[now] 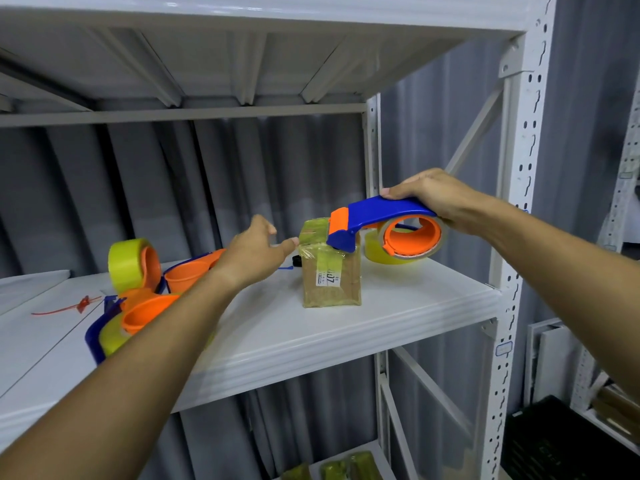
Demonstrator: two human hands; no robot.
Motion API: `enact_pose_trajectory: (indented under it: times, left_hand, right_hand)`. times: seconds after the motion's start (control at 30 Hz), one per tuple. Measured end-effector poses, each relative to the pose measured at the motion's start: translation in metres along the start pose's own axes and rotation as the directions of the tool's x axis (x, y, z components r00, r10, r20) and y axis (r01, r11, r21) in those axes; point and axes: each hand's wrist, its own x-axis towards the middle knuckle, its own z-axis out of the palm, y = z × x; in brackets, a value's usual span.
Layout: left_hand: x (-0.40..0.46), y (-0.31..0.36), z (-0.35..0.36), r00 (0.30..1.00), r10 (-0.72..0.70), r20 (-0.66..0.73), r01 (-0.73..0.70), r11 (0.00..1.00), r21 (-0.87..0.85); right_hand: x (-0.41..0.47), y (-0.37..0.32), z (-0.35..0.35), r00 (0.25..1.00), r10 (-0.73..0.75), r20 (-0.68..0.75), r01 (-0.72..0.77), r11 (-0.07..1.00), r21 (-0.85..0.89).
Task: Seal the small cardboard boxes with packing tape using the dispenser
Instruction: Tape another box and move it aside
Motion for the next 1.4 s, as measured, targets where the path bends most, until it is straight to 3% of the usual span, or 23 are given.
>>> enact_pose_trajectory:
  times: [0.07,0.1,0.17,0.33,0.63,1.1,1.3,1.4]
  left_hand:
    - [-0.002,-0.003,0.000,0.936,0.309,-0.167,-0.294,0.949,0.110]
    - [-0.003,-0.002,0.001,0.878,0.440,-0.188,-0.415,0.896,0.158]
    - [-0.003,0.001,0.006,0.810,0.563,-0.165,-0.543,0.826,0.152]
    - [-0.003,-0.005,0.022,0.839,0.532,-0.118,-0.540,0.840,-0.052]
    - [0.003,-0.017,0.034,0.879,0.438,-0.188,-0.474,0.845,-0.246]
    - [0.011,-0.012,0.028,0.852,0.501,-0.153,-0.518,0.848,-0.108]
    - [0.017,0.017,0.011,0.785,0.619,0.009,-0.607,0.767,0.205]
    - [0.014,0.028,0.019,0.717,0.697,0.004,-0.686,0.704,0.183]
  right_hand:
    - [0.001,0.000,0.000,1.000,0.007,0.005,-0.007,1.000,-0.001]
    - [0.002,0.000,0.000,1.000,0.011,0.006,-0.011,1.000,-0.001]
    - [0.005,0.000,0.002,1.000,0.020,0.008,-0.020,1.000,-0.001]
    - [0.007,-0.001,0.001,0.999,0.025,0.022,-0.025,1.000,-0.004]
    - [0.003,-0.002,0.002,0.999,0.019,0.033,-0.019,1.000,-0.007]
    - [-0.016,0.014,-0.028,0.999,-0.026,0.023,0.025,0.998,0.064]
    - [-0.017,0.013,-0.025,1.000,-0.006,0.004,0.006,0.999,0.052]
    - [-0.017,0.009,-0.026,1.000,0.007,-0.001,-0.006,0.999,0.042]
